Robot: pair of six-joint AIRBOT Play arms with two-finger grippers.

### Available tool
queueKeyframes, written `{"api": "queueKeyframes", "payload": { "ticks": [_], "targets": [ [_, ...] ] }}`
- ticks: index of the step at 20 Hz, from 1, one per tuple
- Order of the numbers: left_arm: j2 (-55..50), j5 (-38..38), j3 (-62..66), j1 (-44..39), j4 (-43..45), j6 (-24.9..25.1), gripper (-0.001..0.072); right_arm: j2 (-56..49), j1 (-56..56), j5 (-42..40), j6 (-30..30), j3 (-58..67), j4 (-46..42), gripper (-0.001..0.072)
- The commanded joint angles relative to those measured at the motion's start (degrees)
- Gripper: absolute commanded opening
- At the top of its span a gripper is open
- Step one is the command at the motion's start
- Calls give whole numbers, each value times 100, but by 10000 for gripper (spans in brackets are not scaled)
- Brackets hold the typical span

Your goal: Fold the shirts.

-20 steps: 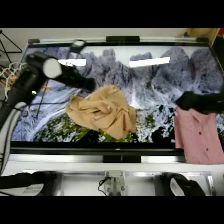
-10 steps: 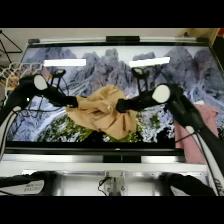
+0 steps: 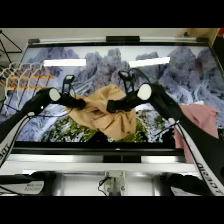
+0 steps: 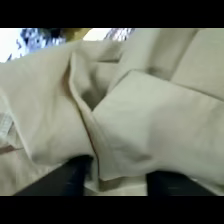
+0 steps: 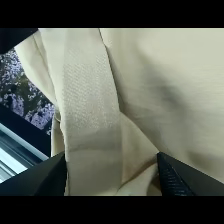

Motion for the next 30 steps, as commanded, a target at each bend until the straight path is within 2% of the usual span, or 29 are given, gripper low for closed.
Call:
{"api": "queueKeyframes", "payload": {
  "ticks": [1, 2, 3, 4, 5, 7, 9, 10, 13, 16, 19, 21, 22, 23, 26, 27, 28, 30],
  "targets": [
    [-31, 428, -15, -140, -13, 39, 192, -125, 13, 35, 76, 17, 31, 665],
    [-22, 411, -17, -136, -11, 39, 96, -144, 13, 66, 76, 17, 31, 601],
    [-2, 400, -15, -127, -11, 39, 62, -146, 13, 72, 79, 17, 9, 403],
    [33, 365, 2, -127, -7, 42, 62, -144, 13, 70, 98, 17, -15, 235],
    [92, 319, 37, -125, -4, 42, 61, -144, 13, 72, 87, 17, -26, 186],
    [280, 212, 173, -125, 44, 44, 60, -94, 13, 74, -118, 37, -118, 182],
    [577, 66, 426, -129, 181, 46, 59, 28, 13, 203, -603, 247, -356, 164],
    [758, -28, 601, -129, 238, 44, 60, 127, 11, 302, -752, 472, -682, 82],
    [1486, -273, 1410, -166, 240, 37, 60, 476, 11, 339, -896, 1510, -1821, 72],
    [2295, -278, 2592, -339, 133, 33, 60, 874, 13, -92, -1119, 2809, -2487, 71],
    [2979, -278, 3840, -579, -9, 28, 59, 1329, 13, -1097, -1117, 3685, -2341, 72],
    [3388, -291, 4133, -647, -9, -15, 59, 1633, 13, -1228, -1121, 3967, -1985, 72],
    [3543, -448, 4127, -645, 9, -146, 59, 1764, 13, -1051, -1139, 3976, -1860, 72],
    [3624, -911, 4124, -634, 153, -369, 59, 1856, 13, -632, -1180, 3976, -1788, 72],
    [3543, -2874, 3657, -636, 511, -1078, 59, 1735, 13, 1749, -868, 3882, -1755, 72],
    [3521, -3176, 3206, -636, 507, -1156, 59, 1617, 13, 2446, -704, 3679, -1687, 72],
    [3517, -3233, 2562, -651, 483, -1198, 59, 1473, 13, 2970, -610, 3320, -1521, 72],
    [3515, -2844, 1084, -734, 485, -1239, 59, 1244, 17, 3097, -623, 2277, -1082, 73]
  ]
}}
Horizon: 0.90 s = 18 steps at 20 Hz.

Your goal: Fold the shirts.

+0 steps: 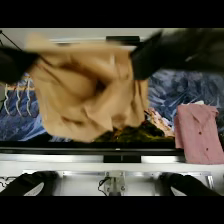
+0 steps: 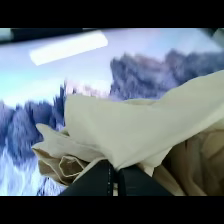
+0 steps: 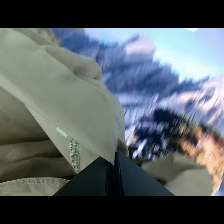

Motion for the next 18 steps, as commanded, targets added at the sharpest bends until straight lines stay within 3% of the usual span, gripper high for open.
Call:
{"api": "queueKeyframes", "payload": {
  "ticks": [1, 3, 4, 5, 6, 9, 13, 16, 18],
  "targets": [
    [26, 17, -2149, -120, 22, -442, 60, -334, 9, 892, 92, -1429, 667, 73],
    [26, 859, -3434, -151, -334, -577, 60, -612, 4, 229, 42, -2433, 737, 77],
    [24, 1244, -3915, -151, -568, -575, 60, -791, 4, -13, 59, -2750, 734, 124],
    [15, 1502, -4225, -151, -743, -575, 60, -986, 4, -92, 195, -2885, 699, 406],
    [-2, 1631, -4411, -151, -848, -570, 61, -1143, 4, -31, 284, -2879, 636, 639],
    [-37, 1661, -4459, -116, -844, -271, 61, -1147, 4, 273, 660, -2715, 341, 656],
    [-44, 1676, -4446, -28, -798, 57, 61, -769, 70, 627, 1668, -2415, 551, 656],
    [-44, 1674, -4446, -7, -713, 177, 61, -664, 885, 601, 2520, -2697, -490, 647],
    [-44, 1674, -4446, -7, -713, 321, 61, -734, 1440, 212, 3049, -3246, -505, 647]
  ]
}}
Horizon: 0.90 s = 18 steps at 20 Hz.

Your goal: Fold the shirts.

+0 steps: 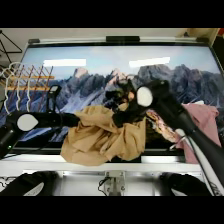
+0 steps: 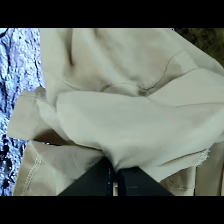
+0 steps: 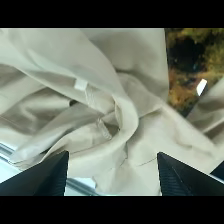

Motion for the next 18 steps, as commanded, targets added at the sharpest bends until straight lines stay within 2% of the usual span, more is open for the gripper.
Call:
{"api": "queueKeyframes", "payload": {
  "ticks": [1, 7, 8, 9, 11, 12, 13, 14, 15, 16, 18],
  "targets": [
    [-4, 31, -22, 13, 37, 269, 61, -79, 811, -455, 1141, -691, -396, 647],
    [-2, 31, -22, 15, 39, 299, 61, -597, 643, -765, 1845, -933, -511, 646],
    [-2, 31, -22, 15, 39, 299, 61, -597, 555, -741, 1906, -933, -520, 558],
    [-2, 33, -22, 15, 39, 299, 61, -597, 472, -737, 1928, -933, -520, 432],
    [-4, 33, -22, 15, 39, 299, 62, -595, 348, -833, 1917, -933, -470, 67],
    [-2, 33, -22, 15, 39, 299, 62, -568, 297, -850, 1834, -927, -457, 74],
    [-2, 33, -15, 15, 44, 299, 94, -501, 291, -850, 1644, -883, -503, 72],
    [-2, 28, 17, 15, 114, 299, 250, -393, 293, -813, 1405, -778, -654, 72],
    [9, -7, 94, 15, 295, 297, 512, -258, 293, -710, 1272, -645, -857, 72],
    [22, -98, 216, 17, 575, 295, 644, -87, 293, -616, 1143, -481, -1108, 71],
    [31, -457, 651, 26, 1335, 302, 659, 234, 293, -483, 944, -199, -1412, 71]
  ]
}}
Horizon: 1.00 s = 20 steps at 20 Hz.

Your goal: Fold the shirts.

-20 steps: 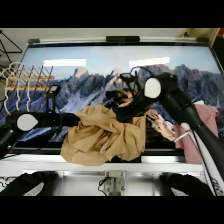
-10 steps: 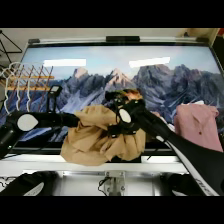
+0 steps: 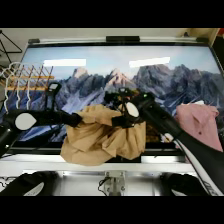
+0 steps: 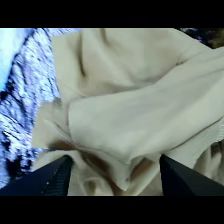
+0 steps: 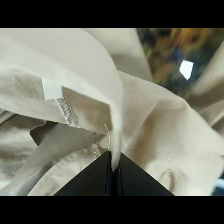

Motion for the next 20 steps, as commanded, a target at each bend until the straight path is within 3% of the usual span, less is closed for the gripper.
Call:
{"api": "queueKeyframes", "payload": {
  "ticks": [1, 10, 16, 20],
  "targets": [
    [15, -466, 581, 13, 1128, 98, 659, 501, -22, 199, -415, 363, -509, 72],
    [-647, -667, 984, -479, 664, 2009, 660, 732, -22, 619, -551, 363, -634, 72],
    [-1349, -907, 986, -535, 334, 2623, 659, 732, -22, 619, -551, 363, -717, 72],
    [-1276, -911, 1001, -479, 234, 2643, 658, 732, -22, 619, -551, 363, -785, 72]
  ]
}}
